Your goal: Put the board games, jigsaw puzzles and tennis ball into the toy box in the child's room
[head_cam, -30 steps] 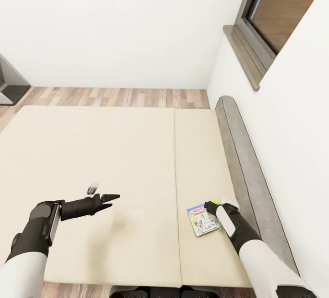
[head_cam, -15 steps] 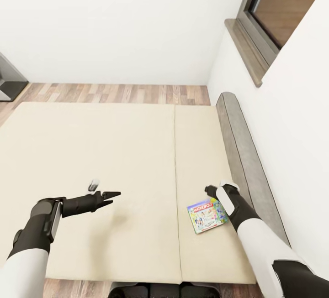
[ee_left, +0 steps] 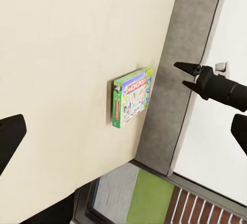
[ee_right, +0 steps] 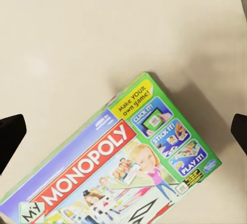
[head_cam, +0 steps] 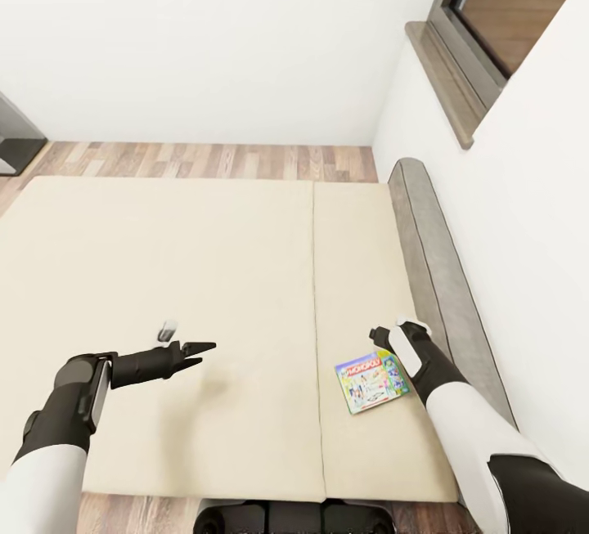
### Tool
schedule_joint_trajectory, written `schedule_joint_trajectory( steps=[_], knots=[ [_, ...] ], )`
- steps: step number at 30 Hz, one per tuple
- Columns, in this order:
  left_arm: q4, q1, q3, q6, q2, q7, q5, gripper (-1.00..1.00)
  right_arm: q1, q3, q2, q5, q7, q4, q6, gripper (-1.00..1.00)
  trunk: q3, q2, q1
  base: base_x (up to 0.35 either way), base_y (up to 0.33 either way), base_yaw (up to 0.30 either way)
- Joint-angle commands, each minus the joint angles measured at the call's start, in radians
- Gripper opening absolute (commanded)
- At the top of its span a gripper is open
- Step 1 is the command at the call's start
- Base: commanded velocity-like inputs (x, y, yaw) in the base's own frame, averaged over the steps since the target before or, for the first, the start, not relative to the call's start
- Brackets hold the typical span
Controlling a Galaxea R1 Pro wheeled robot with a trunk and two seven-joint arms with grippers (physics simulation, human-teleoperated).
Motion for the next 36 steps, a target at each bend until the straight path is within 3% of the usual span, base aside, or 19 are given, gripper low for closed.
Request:
schedule_joint_trajectory(
  steps=[1,24,26,30,32,36],
  knots=[
    [-0.001,-0.001,0.002,0.008,-0.001,-0.010,-0.010,1.00,-0.001,-0.003,0.000,-0.008,-0.007,-0.001,0.003,1.00,-0.003,-0.002,0.000,0.000,0.000,0.000],
    [-0.003,-0.001,0.003,0.011,0.000,-0.026,-0.010,1.00,-0.004,-0.002,-0.002,-0.009,-0.006,0.000,0.002,1.00,-0.040,-0.002,0.000,0.000,0.000,0.000],
    [-0.005,-0.001,0.003,0.011,0.003,-0.061,-0.009,1.00,-0.004,-0.002,-0.002,-0.009,-0.006,0.000,0.002,1.00,-0.044,-0.002,0.000,0.000,0.000,0.000],
    [-0.017,-0.001,0.000,0.011,0.013,-0.279,-0.010,1.00,-0.004,-0.002,-0.002,-0.009,-0.004,0.000,0.001,1.00,-0.050,-0.002,0.000,0.000,0.000,0.000],
    [-0.033,0.000,-0.002,0.011,0.028,-0.335,-0.010,1.00,-0.004,-0.002,-0.002,-0.009,-0.004,0.000,0.002,1.00,-0.053,-0.002,0.000,0.000,0.000,0.000],
    [-0.077,0.001,-0.005,0.011,0.048,-0.340,-0.008,1.00,-0.004,-0.002,-0.006,-0.009,-0.002,0.000,0.001,1.00,-0.060,-0.002,0.000,0.000,0.000,0.000]
  ],
)
